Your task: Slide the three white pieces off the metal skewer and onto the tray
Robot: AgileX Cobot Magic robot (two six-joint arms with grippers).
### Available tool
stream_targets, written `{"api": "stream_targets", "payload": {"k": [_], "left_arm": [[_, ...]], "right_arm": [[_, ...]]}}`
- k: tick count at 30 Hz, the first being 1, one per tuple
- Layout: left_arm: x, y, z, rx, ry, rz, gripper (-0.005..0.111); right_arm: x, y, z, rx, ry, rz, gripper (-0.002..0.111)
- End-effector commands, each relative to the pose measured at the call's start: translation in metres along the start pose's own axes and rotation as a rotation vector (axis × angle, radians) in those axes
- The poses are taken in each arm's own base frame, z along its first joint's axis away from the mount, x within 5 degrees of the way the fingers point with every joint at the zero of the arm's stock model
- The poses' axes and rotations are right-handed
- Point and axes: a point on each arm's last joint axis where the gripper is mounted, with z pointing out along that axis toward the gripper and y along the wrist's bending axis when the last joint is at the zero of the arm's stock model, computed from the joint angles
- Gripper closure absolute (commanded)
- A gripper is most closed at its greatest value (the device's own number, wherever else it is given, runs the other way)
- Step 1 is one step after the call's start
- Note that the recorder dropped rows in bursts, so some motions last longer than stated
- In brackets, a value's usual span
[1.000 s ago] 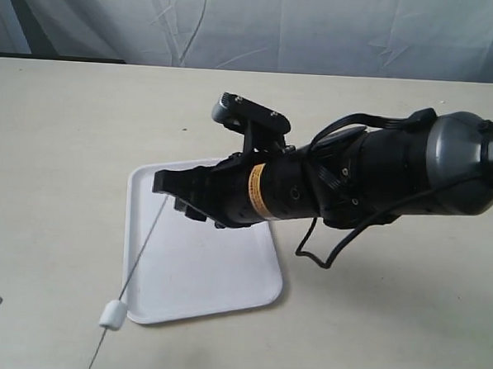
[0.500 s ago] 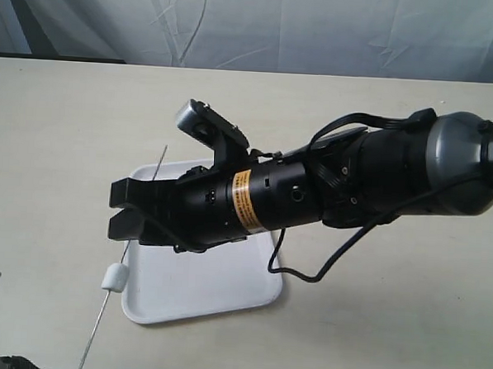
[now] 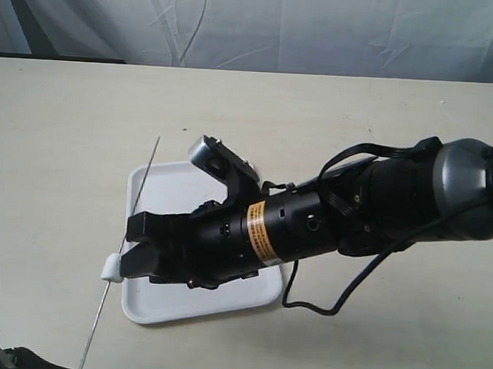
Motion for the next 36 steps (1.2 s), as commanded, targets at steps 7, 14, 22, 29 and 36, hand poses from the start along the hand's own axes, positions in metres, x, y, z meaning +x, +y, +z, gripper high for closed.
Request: {"api": "stream_targets", "payload": {"k": [7, 14, 22, 29, 36], "left_arm": [[0.006, -0.005, 0.000, 0.050, 0.065, -0.010, 0.107], [0.005, -0.006, 0.000, 0.070, 0.046, -0.034, 0.107], [0.005, -0.006, 0.000, 0.070, 0.051, -0.031, 0.107], [0.006, -0.007, 0.000, 0.073, 0.058, -0.029, 0.107], [0.011, -0.009, -0.001, 0.095, 0.114, -0.022, 0.107]], "right_arm": [[0.008, 0.011, 0.001, -0.084, 0.041, 0.041, 0.069], [0.018, 0.015, 0.008, -0.046, 0.056, 0.011, 0.069], [0.018, 0.015, 0.008, -0.044, 0.054, 0.012, 0.076], [0.017, 0.014, 0.008, -0.037, 0.050, -0.003, 0.086], [0.011, 0.005, 0.008, 0.068, -0.018, 0.005, 0.086]]}}
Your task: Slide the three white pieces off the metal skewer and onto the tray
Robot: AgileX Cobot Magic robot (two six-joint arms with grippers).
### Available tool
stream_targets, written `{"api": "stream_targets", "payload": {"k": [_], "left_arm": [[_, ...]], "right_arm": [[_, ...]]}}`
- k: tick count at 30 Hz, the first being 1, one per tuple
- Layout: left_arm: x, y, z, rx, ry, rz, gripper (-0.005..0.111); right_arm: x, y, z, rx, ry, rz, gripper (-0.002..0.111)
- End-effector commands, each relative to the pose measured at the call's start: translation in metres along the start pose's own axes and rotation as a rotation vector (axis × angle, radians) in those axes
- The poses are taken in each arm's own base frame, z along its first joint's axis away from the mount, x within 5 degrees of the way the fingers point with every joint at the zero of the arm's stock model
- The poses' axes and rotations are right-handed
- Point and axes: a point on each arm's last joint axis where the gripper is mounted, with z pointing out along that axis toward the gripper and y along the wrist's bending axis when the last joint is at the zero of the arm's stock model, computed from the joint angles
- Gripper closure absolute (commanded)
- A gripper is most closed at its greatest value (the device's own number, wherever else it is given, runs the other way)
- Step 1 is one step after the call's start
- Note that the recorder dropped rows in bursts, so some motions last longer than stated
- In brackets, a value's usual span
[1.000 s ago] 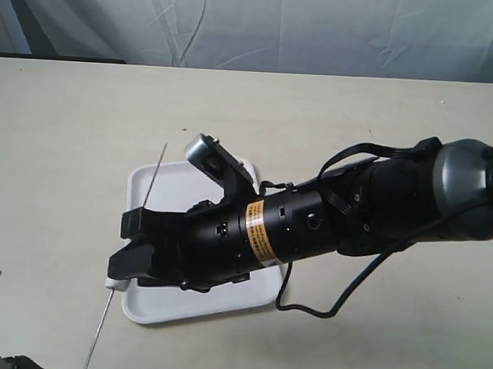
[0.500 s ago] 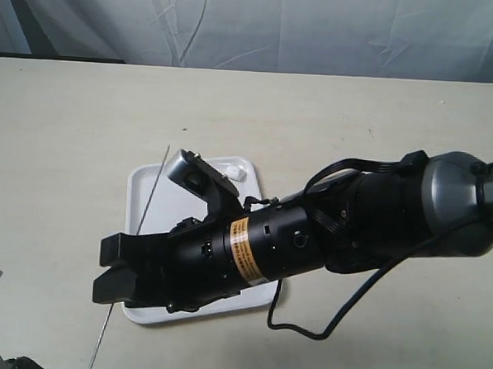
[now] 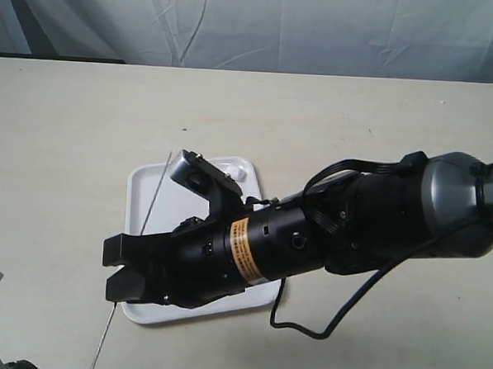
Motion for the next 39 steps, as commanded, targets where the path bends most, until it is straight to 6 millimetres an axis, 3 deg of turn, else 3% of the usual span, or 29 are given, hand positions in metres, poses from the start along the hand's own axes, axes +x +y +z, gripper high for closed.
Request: {"api": "stream_targets", "payload": {"k": [1, 21, 31, 39], "left_arm": [[0.006, -0.003, 0.000, 0.031, 0.061, 0.007, 0.107], [0.024, -0.008, -0.003, 0.084, 0.261, -0.021, 0.107], [0.041, 0.003, 0.001, 0.093, 0.335, -0.081, 0.107], [0.039, 0.003, 0.002, 0.103, 0.311, -0.086, 0.107]], "right_arm": [[-0.005, -0.006, -0.002, 0.079, -0.059, 0.023, 0.086], [-0.045, 0.001, -0.007, 0.256, -0.267, -0.058, 0.086], [-0.061, -0.012, -0.019, 0.309, -0.318, -0.058, 0.086], [-0.071, -0.020, -0.028, 0.307, -0.336, -0.041, 0.085]]}}
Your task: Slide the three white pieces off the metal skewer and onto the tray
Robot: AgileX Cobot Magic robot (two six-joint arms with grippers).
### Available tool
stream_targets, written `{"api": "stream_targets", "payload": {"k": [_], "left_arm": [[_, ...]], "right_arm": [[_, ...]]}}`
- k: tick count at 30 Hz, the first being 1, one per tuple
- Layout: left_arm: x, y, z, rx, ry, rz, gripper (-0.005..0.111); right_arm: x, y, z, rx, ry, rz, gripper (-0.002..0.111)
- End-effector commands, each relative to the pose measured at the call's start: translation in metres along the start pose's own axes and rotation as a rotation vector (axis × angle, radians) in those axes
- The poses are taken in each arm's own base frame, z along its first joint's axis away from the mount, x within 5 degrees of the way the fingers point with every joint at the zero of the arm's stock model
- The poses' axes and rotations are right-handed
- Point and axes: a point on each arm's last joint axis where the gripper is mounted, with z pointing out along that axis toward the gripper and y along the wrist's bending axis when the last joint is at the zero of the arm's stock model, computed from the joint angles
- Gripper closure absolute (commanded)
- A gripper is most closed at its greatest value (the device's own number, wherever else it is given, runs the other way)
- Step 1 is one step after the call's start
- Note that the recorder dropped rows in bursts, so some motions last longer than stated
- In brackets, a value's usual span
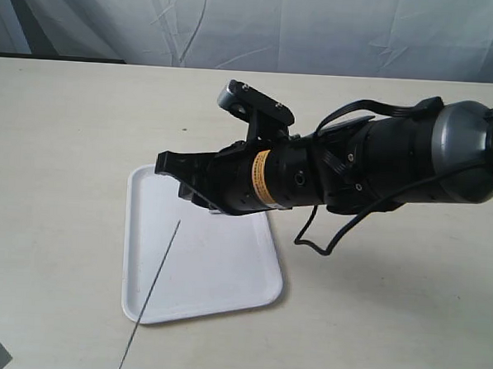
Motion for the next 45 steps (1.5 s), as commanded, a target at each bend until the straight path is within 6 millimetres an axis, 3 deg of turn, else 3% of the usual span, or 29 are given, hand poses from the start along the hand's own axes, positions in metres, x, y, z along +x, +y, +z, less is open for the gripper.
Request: {"api": "stream_targets", "payload": {"k": [1, 7, 15, 22, 29, 37, 45], "left_arm": [[0.000, 0.000, 0.000, 0.005, -0.004, 0.006, 0.107], [-0.002, 0.001, 0.000, -0.005, -0.028, 0.006, 0.107], [-0.005, 0.002, 0.000, -0.023, -0.063, 0.007, 0.107], [-0.014, 0.008, -0.001, -0.088, -0.158, 0.013, 0.107], [-0.017, 0.011, -0.002, -0.112, -0.190, 0.008, 0.107], [-0.030, 0.013, -0.006, -0.206, -0.222, -0.040, 0.107], [-0.069, 0.009, -0.010, -0.266, -0.298, -0.034, 0.107]], "right_arm": [[-0.006, 0.000, -0.002, -0.004, -0.012, -0.007, 0.083], [-0.005, 0.000, -0.002, -0.011, -0.005, -0.020, 0.057], [-0.002, 0.004, -0.003, -0.047, 0.023, -0.044, 0.058], [0.005, 0.005, -0.008, -0.075, 0.080, -0.200, 0.058], [0.011, 0.008, -0.029, -0.107, 0.085, -0.223, 0.058], [0.031, 0.007, -0.069, -0.157, 0.101, -0.262, 0.058], [0.058, 0.014, -0.098, -0.333, 0.221, -0.263, 0.058]]}}
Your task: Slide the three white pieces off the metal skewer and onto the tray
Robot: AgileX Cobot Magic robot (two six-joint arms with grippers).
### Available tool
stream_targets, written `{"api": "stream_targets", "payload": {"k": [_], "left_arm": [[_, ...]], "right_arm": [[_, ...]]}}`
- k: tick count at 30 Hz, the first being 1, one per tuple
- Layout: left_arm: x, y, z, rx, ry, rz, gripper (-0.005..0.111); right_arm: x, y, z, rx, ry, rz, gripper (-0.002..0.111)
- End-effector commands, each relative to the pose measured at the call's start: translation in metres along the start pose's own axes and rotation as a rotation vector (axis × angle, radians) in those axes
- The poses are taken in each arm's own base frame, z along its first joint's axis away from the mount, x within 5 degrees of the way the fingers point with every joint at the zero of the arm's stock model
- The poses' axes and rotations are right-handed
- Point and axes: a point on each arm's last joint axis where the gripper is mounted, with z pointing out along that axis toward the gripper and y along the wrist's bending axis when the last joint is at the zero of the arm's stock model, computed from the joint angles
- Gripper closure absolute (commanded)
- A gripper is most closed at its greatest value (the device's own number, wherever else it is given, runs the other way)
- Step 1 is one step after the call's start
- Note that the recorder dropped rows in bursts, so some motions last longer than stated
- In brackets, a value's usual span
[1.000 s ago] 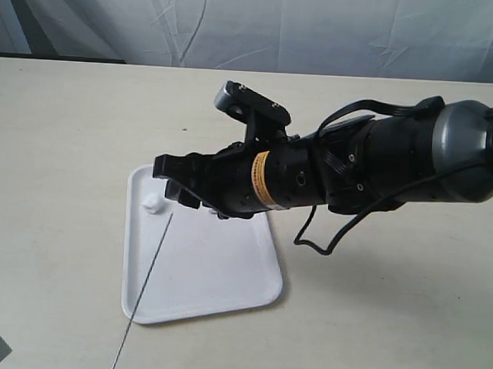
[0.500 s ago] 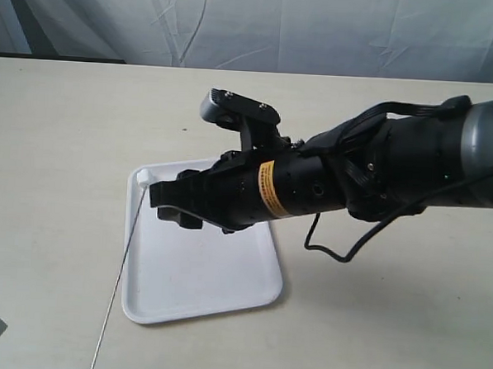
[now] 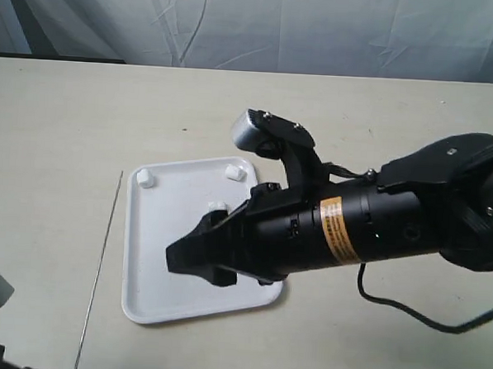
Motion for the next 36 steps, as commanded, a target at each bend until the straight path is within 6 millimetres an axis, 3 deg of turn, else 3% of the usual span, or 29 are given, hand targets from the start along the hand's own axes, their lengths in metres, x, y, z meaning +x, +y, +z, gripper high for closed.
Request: {"api": "stream_targets", "payload": {"k": [1, 8, 15, 26, 28, 32, 34, 36], "left_arm": [[-0.027, -0.006, 0.003, -0.018, -0.067, 0.039, 0.107], [-0.061, 0.003, 0.027, -0.134, 0.067, 0.085, 0.107], [-0.088, 0.006, 0.045, -0.116, 0.014, 0.123, 0.107], [-0.093, 0.016, 0.066, -0.099, 0.127, 0.071, 0.106], [-0.093, 0.016, 0.066, -0.097, 0.123, 0.075, 0.096], [-0.090, 0.012, 0.066, -0.052, 0.156, 0.085, 0.061], [-0.087, 0.007, 0.064, -0.005, 0.182, 0.087, 0.062], [-0.086, 0.001, 0.060, 0.028, 0.182, 0.096, 0.071]], "right_arm": [[0.014, 0.009, -0.013, -0.080, 0.038, 0.002, 0.058], [0.035, 0.001, -0.016, -0.063, 0.091, 0.014, 0.058], [0.036, -0.001, -0.016, -0.050, 0.091, 0.009, 0.058], [0.037, 0.000, -0.016, -0.060, 0.097, 0.010, 0.058], [0.037, 0.000, -0.016, -0.061, 0.098, 0.010, 0.058], [0.038, 0.001, -0.016, -0.075, 0.105, 0.010, 0.058], [0.038, 0.002, -0.016, -0.081, 0.109, 0.010, 0.058], [0.039, 0.003, -0.016, -0.095, 0.117, 0.011, 0.058]]}}
